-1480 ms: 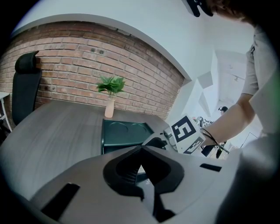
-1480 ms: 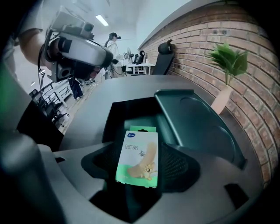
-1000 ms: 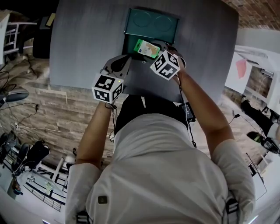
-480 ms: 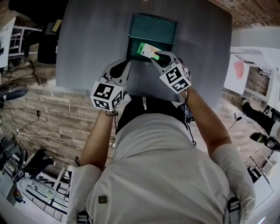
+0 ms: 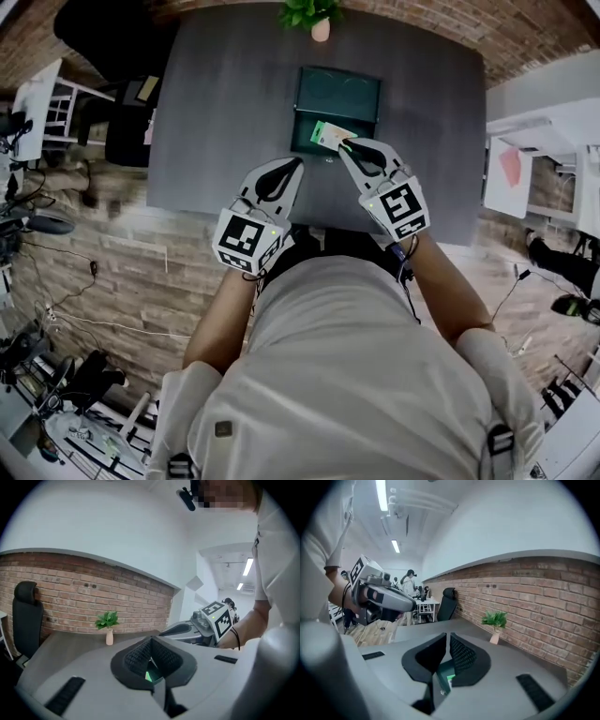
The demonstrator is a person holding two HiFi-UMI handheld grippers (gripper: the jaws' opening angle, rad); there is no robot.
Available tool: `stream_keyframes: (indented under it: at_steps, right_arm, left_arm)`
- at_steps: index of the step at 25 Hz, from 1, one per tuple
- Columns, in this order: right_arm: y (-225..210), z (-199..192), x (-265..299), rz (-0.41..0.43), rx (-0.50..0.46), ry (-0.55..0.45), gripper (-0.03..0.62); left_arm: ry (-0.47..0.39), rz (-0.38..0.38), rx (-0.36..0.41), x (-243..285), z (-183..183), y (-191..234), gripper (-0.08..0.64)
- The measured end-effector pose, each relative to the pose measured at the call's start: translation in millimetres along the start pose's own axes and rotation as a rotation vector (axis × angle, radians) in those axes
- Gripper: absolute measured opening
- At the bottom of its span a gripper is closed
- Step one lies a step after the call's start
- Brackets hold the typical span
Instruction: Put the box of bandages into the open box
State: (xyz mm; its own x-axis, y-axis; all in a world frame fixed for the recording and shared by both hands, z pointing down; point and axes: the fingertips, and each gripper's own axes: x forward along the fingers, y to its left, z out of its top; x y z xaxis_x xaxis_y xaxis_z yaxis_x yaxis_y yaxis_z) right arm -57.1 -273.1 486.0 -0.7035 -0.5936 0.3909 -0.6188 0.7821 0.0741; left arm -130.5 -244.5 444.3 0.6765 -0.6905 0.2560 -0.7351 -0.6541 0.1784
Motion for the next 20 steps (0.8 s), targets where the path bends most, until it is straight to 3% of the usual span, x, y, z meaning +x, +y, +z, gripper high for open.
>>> stream_keyframes:
  at_steps: [7,15,20]
  right_arm:
    - [29.8,45.4,-55.0,-0.066,0.05,-0.082,0.028]
    - [54.4,69.3,-91.2,-0.11,0.056,-0.116,0.021]
    - [57.1,74.9,-116.9,-0.113,0.082,-0.133,0.021]
  left_arm:
    - [-0.088,-0.072,0.048,-33.6,41.6,-33.5,0.015]
    - [-0.128,-0.133,0.052,-46.1,46.9,-56.3,0.015]
    - [-0.15,-0.124,0.084,-45.5,59.1,-77.7,0.015]
